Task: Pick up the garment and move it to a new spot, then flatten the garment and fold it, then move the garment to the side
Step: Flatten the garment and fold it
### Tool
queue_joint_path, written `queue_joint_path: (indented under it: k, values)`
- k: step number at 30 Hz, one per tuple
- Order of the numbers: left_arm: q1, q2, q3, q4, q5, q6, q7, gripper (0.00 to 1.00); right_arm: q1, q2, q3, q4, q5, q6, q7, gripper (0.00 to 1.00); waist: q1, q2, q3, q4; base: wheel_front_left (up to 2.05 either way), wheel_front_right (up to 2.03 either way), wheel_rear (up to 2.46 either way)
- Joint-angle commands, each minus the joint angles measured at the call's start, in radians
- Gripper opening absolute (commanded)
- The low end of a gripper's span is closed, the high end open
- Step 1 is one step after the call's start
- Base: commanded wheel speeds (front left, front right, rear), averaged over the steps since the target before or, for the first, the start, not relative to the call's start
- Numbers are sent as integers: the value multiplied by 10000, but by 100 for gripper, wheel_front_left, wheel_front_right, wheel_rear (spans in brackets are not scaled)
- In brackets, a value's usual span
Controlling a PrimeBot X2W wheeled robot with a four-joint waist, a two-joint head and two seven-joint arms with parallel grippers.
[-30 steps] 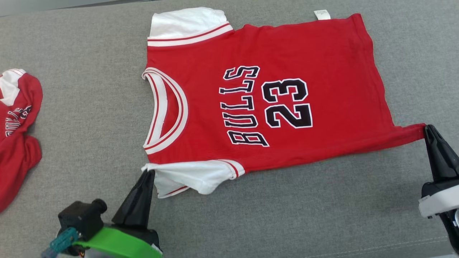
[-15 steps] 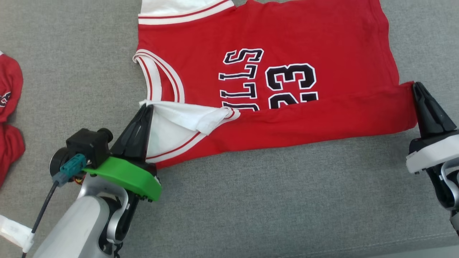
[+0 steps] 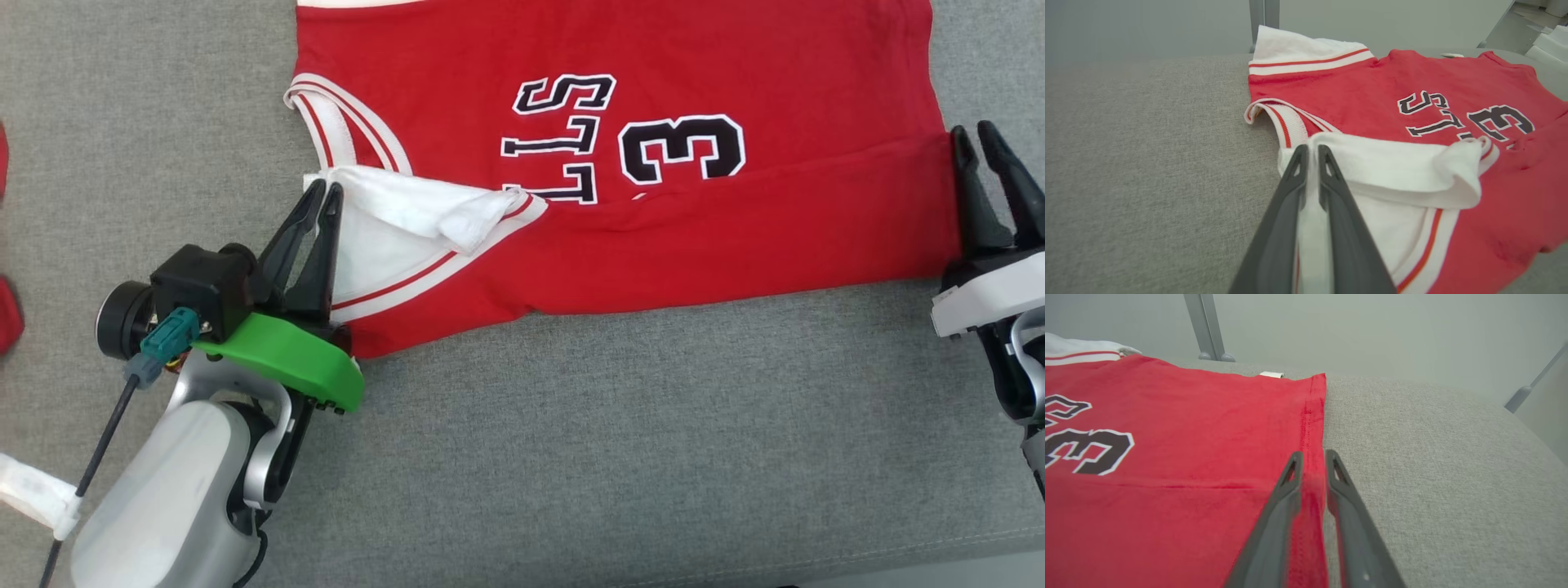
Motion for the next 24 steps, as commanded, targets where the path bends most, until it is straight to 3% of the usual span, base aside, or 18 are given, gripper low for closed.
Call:
queue_joint_path:
  k: [1,13,24]
  values:
    - [-64,-42,72,-51,45,69,-269,100,-60,64,-74,-34,-128,-18,-27,100,0,0,-71,25,0,0,0]
    - [2963,-574,476,-313,-860,627,-1857,100,1235,733,-1205,-888,-170,-18,-27,100,0,0,-952,49,0,0,0]
    - [2819,-1217,317,1847,-1432,-47,-2010,100,1980,1010,-994,-798,229,-18,-27,100,0,0,-1376,-7,0,0,0]
